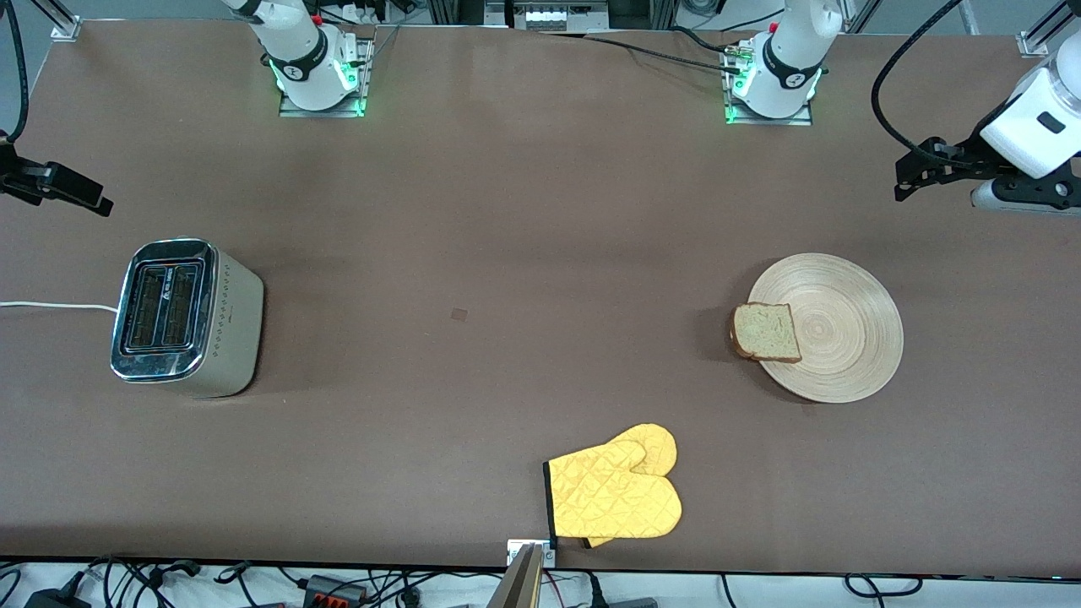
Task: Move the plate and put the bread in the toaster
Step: 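Move the left gripper down beside the bamboo plate rim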
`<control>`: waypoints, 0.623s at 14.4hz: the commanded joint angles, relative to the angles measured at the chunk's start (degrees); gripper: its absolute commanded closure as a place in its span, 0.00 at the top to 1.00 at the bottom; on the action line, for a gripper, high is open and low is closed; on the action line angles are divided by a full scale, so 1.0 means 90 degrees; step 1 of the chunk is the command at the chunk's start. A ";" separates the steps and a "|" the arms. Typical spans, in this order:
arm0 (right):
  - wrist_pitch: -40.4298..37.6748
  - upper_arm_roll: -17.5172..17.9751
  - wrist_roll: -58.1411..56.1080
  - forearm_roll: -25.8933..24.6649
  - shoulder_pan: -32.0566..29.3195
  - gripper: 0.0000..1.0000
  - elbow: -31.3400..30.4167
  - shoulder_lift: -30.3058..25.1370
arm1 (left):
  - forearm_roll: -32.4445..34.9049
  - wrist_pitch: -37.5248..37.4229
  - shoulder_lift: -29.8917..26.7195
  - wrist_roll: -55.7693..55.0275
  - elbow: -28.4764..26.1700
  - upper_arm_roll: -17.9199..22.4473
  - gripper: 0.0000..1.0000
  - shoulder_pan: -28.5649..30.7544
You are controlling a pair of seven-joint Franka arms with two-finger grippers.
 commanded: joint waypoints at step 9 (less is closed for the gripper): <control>-0.0048 0.0080 -0.0042 -0.0050 -0.0099 1.00 0.0095 0.0041 | -0.0333 -0.1113 0.2400 0.1019 0.1690 0.0054 1.00 0.1242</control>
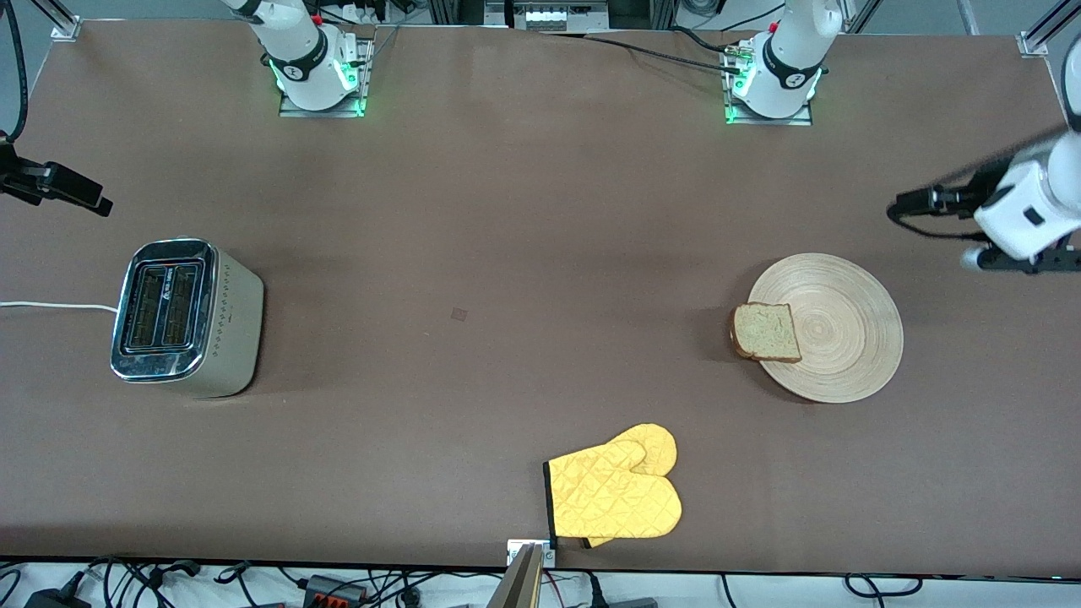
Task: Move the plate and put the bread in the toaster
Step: 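Move the left gripper down beside the bamboo plate rim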
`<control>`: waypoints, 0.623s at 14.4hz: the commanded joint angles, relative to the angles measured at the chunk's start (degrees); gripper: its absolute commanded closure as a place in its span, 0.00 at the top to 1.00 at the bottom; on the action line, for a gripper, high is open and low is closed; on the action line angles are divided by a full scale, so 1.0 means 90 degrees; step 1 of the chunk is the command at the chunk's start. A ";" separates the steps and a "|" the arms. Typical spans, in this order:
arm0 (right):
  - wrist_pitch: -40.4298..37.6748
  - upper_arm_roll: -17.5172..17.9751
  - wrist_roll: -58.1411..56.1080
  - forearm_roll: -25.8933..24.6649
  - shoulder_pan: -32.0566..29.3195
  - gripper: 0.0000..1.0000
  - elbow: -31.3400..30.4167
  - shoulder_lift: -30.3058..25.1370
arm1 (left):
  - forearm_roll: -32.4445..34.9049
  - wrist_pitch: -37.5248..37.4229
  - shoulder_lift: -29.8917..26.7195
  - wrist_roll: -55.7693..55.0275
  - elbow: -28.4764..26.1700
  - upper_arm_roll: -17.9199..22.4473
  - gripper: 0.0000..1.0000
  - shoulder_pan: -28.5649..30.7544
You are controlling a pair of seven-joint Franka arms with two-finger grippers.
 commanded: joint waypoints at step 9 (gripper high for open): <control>-0.0048 0.0051 -0.0042 -0.0040 -0.0091 1.00 0.0095 0.0040 | -0.2791 0.0600 0.2506 0.2707 0.0869 -0.0014 1.00 0.2511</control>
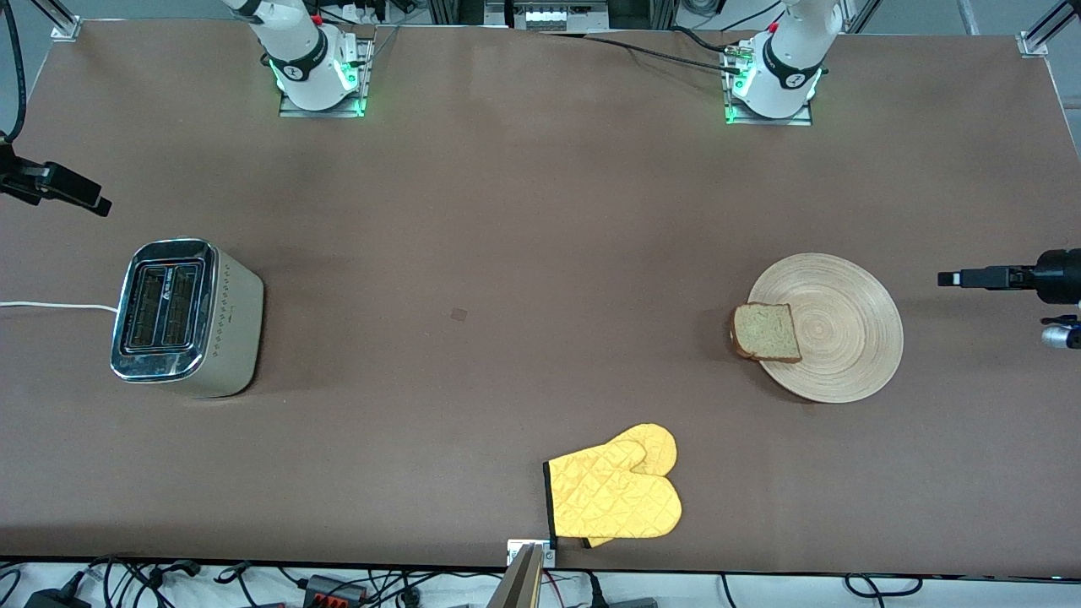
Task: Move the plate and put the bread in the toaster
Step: 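Move the left gripper down beside the bamboo plate rim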
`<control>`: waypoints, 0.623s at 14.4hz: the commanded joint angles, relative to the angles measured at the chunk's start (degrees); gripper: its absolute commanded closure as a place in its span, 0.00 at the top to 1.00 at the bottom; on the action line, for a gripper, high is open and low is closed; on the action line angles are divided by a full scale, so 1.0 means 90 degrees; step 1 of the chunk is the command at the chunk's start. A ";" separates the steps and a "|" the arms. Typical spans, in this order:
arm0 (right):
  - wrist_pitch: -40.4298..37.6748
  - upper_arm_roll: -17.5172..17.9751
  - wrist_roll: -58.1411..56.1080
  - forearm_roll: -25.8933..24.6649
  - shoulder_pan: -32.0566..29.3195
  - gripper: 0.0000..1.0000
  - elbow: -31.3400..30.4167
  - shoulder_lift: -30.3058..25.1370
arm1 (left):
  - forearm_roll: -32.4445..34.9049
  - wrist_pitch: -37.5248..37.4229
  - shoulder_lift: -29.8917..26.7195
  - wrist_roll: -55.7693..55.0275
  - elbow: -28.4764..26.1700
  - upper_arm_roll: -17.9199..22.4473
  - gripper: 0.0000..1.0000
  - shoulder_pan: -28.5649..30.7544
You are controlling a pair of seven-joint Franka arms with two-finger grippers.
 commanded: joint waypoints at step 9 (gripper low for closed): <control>-0.0067 0.0054 -0.0042 -0.0030 -0.0074 1.00 0.0095 0.0040 | -0.2561 0.0720 0.2274 0.3382 0.0254 -0.0036 1.00 0.1161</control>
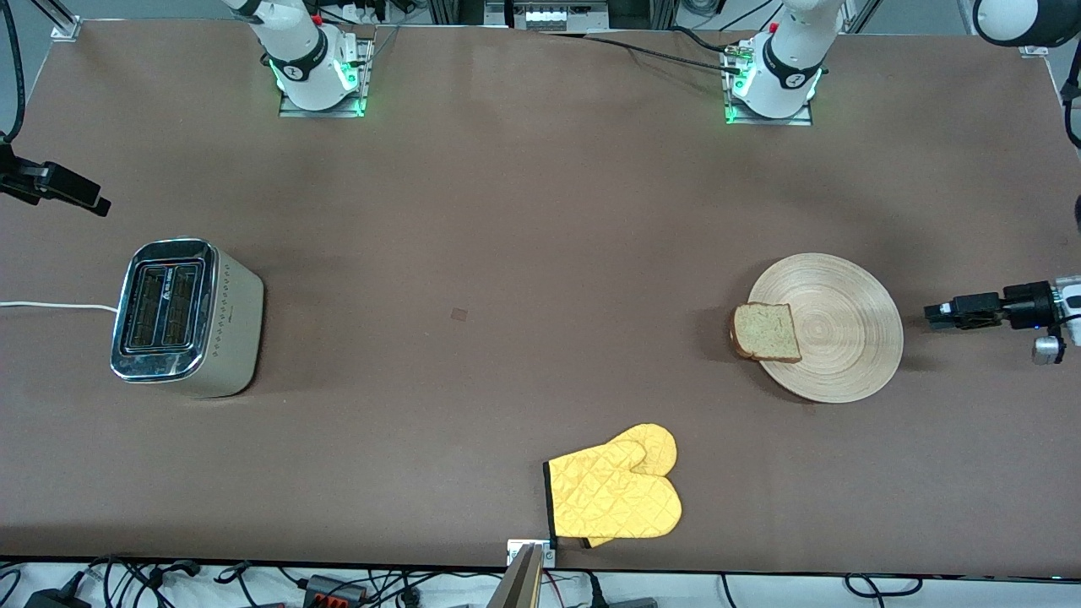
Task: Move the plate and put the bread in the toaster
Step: 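Grasp the bamboo plate rim with the left gripper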
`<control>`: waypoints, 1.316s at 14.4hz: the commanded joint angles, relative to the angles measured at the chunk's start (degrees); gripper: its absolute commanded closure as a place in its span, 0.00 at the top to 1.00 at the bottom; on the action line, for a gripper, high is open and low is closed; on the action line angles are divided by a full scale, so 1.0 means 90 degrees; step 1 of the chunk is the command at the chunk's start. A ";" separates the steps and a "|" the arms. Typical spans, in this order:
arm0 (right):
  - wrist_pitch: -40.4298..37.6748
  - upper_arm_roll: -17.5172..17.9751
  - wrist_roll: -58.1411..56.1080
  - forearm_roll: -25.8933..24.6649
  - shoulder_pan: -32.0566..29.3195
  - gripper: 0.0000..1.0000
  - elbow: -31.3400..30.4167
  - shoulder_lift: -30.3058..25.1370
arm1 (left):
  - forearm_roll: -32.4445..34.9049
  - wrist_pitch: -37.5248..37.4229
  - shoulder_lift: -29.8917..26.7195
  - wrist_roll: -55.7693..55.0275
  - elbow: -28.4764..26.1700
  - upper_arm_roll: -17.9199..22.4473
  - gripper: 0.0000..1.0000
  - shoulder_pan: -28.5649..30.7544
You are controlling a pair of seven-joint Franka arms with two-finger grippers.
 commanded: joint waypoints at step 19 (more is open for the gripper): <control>-0.0066 0.0054 -0.0052 -0.0011 -0.0065 1.00 0.0095 0.0039 | -0.0405 -0.0316 0.0814 0.0120 0.0112 -0.0085 0.01 -0.0024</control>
